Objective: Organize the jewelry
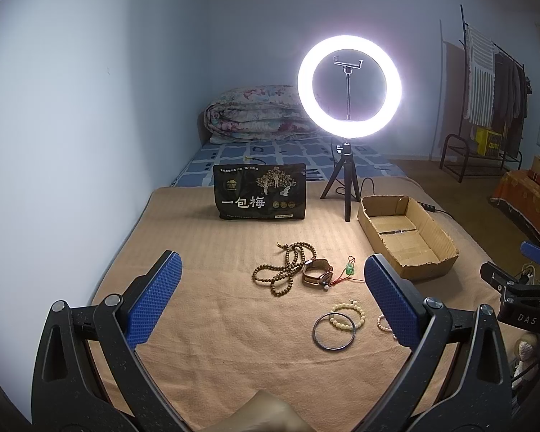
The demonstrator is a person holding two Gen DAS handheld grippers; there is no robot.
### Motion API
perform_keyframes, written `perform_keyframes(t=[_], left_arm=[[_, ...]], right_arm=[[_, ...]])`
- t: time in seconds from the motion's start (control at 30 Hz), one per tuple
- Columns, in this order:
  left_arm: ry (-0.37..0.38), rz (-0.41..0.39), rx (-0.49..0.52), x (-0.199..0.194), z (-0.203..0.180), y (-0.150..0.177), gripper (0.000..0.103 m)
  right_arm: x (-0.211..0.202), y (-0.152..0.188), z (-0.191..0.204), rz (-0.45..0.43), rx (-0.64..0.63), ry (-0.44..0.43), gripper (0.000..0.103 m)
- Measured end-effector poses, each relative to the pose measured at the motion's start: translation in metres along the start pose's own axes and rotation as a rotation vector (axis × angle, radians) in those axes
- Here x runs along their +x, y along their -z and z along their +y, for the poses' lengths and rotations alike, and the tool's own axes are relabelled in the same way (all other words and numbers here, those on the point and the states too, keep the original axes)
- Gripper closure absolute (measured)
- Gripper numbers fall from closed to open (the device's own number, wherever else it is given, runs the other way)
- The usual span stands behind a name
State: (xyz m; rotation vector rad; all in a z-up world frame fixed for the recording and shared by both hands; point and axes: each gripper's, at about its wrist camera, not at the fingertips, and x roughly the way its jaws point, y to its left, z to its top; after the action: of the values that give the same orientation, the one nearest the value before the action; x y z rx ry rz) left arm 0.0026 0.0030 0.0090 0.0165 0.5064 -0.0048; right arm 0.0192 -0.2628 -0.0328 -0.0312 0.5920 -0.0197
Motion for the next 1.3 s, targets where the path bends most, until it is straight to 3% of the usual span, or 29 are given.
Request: perform_keyframes(t=[1.3], left_arm=[[0.002, -0.006, -0.002, -0.0017, 0.0001, 0.0026, 0.000]], right_arm=[[0.0016, 0.0008, -0.0001, 0.007, -0.001, -0.004, 0.001]])
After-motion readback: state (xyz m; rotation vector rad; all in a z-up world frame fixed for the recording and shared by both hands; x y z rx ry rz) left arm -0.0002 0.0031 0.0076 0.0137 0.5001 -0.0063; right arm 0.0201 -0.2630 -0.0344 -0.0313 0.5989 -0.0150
